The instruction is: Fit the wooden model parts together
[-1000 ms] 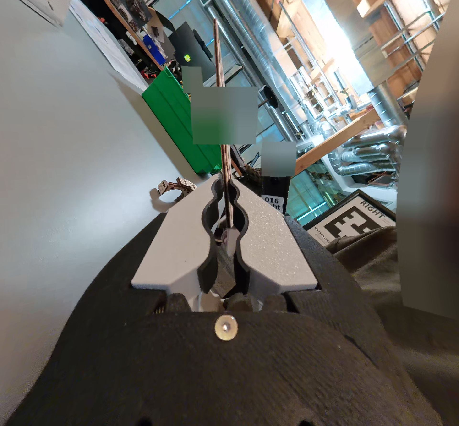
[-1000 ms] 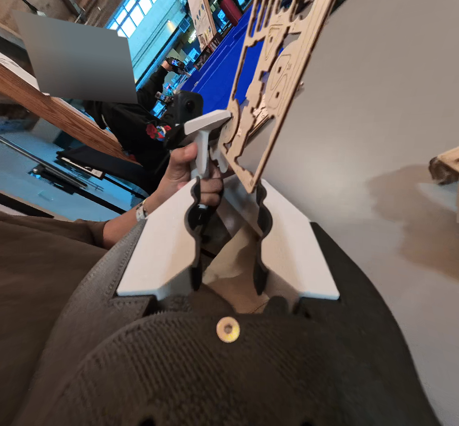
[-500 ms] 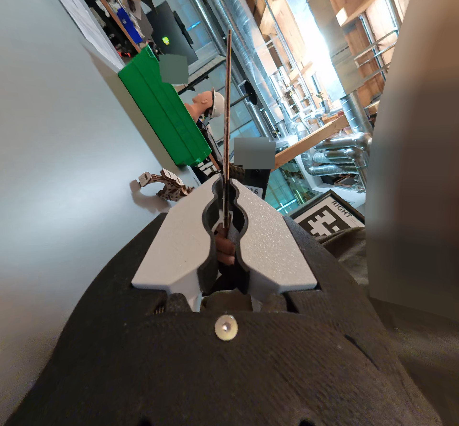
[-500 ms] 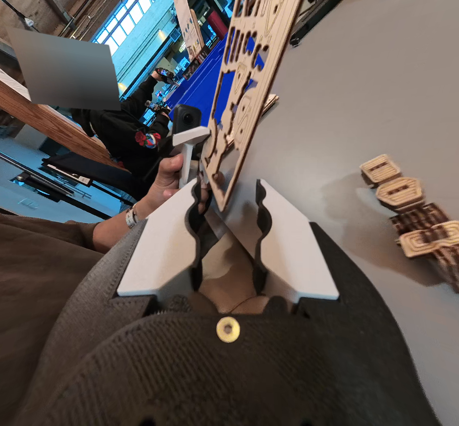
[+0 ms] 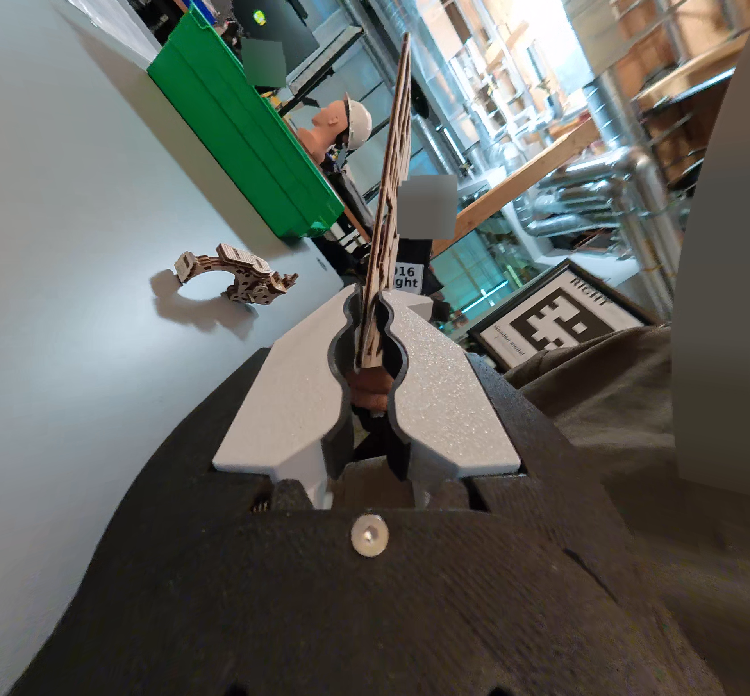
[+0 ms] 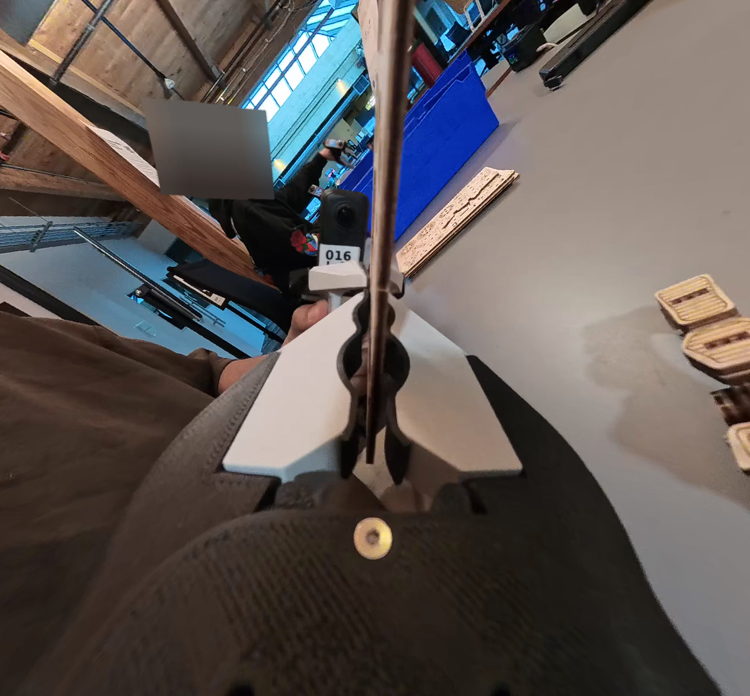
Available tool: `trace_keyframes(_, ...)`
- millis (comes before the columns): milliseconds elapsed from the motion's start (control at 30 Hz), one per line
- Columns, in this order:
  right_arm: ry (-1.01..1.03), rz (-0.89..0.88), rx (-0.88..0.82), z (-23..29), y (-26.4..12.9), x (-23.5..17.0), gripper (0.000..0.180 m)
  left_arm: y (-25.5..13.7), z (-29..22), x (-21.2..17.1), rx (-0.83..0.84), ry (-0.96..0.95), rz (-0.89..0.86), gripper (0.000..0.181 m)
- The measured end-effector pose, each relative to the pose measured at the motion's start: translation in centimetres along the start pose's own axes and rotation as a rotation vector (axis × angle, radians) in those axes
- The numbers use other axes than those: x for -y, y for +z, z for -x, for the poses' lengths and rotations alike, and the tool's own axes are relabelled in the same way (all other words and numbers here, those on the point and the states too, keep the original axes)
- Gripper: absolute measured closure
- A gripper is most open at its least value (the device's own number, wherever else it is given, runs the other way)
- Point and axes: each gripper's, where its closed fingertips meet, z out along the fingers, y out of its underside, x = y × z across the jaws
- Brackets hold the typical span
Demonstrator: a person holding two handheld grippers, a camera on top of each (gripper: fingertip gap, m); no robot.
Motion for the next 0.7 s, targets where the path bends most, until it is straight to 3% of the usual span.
trace_keyframes(33,0.000,-0.006,0.000,0.01,-0.07,0.11,0.180,0.00,-0.01,-0.11,0.009,0.025,0.014,0.177)
trace_keyframes(700,-0.012,-0.040,-0.013,-0.51,-0.53,0.71,0.176,0.30,0.12,-0.59,0.133,0.172,0.022,0.181)
